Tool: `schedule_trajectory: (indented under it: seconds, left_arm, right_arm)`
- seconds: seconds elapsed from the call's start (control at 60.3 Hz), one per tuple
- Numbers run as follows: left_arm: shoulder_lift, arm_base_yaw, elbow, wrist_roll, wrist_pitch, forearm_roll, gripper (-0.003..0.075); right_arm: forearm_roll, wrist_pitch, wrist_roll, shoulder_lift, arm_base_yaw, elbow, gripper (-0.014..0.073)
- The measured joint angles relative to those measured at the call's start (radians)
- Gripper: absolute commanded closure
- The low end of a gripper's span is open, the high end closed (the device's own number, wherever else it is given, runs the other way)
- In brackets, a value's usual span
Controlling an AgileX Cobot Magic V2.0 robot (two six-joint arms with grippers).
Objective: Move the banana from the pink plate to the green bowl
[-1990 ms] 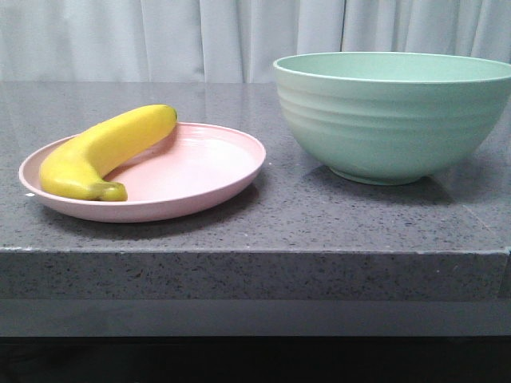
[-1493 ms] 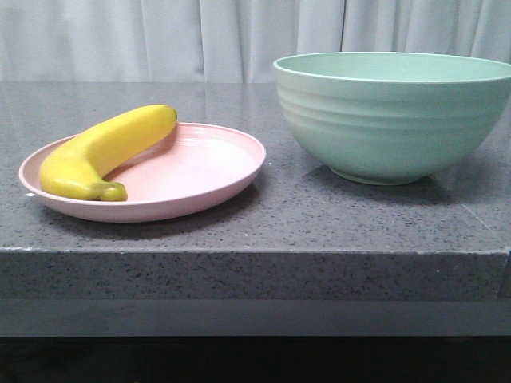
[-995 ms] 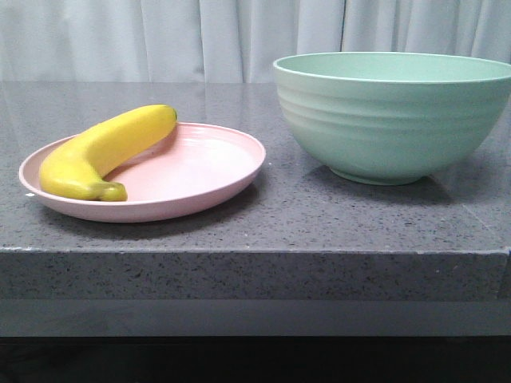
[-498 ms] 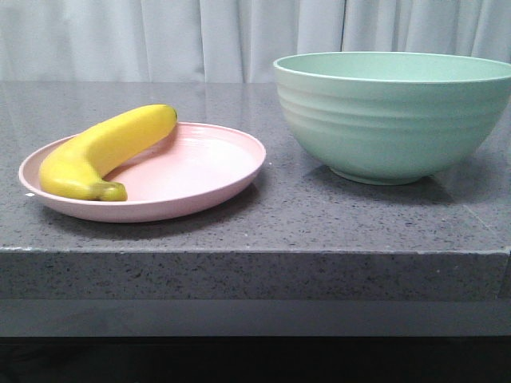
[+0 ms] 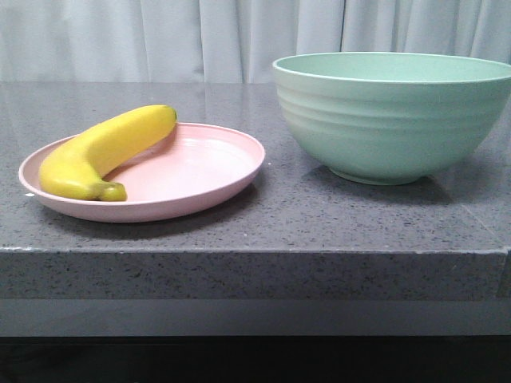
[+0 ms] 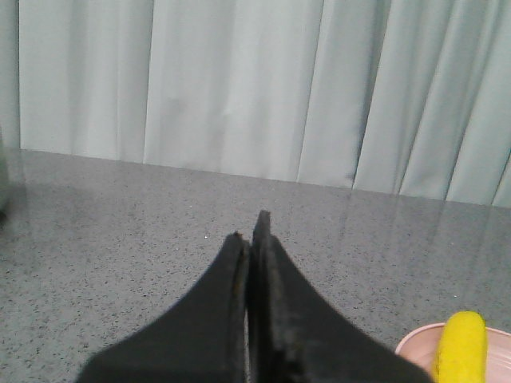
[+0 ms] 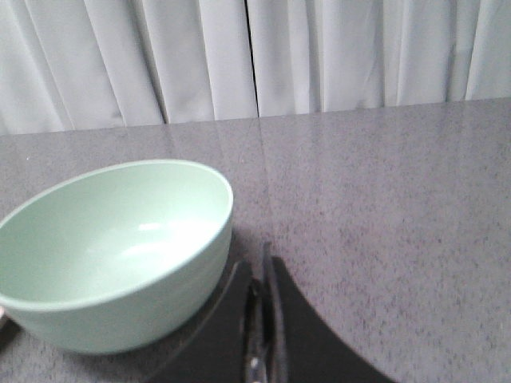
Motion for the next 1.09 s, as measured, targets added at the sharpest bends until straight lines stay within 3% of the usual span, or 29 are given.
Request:
schedule_trajectory:
  seconds: [0.133,0.216,0.282,0.398,0.481,0.547,0.796,0.929,1.095]
  left_arm:
    - [0.115,0.0,-0.05,0.0,0.005,-0.002,0.0736]
    - [0.131,0.0,-0.053,0.0,-0.005,-0.002,0.0663]
    - [0.132,0.0,-0.053,0.0,-0.014,-0.002,0.0527]
    - [0.133,0.0,-0.057,0.0,-0.018,-0.003,0.0209]
    - [0.133,0.0,-0.057,0.0,-0.019,-0.003,0.0093]
    - [0.133,0.0,-0.057,0.0,-0.02,-0.003,0.0084]
    - [0.136,0.0,-0.061,0.0,-0.01,-0.04,0.0122]
    - [0.201,-0.026,-0.119,0.005,0.099,-0.048,0.0148]
    - [0.38,-0.14,-0.259,0.038,0.254,-0.048,0.0148]
  right_arm:
    - [0.0,0.004,0.0,0.128,0.0,-0.089,0.0662]
    - [0.0,0.004,0.0,0.159,0.0,-0.1,0.062]
    - [0.0,0.004,0.0,0.168,0.0,-0.1,0.0475]
    - [0.0,0.002,0.0,0.168,0.0,-0.102,0.0165]
    - [0.0,-0.005,0.0,0.168,0.0,-0.104,-0.0001]
    - [0.0,-0.007,0.0,0.168,0.0,-0.104,-0.0046]
    - [0.0,-0.007,0.0,0.168,0.0,-0.104,-0.0048]
    - [0.0,-0.007,0.0,0.168,0.0,-0.104,-0.0048]
    - [0.0,-0.007,0.0,0.168,0.0,-0.104,-0.0048]
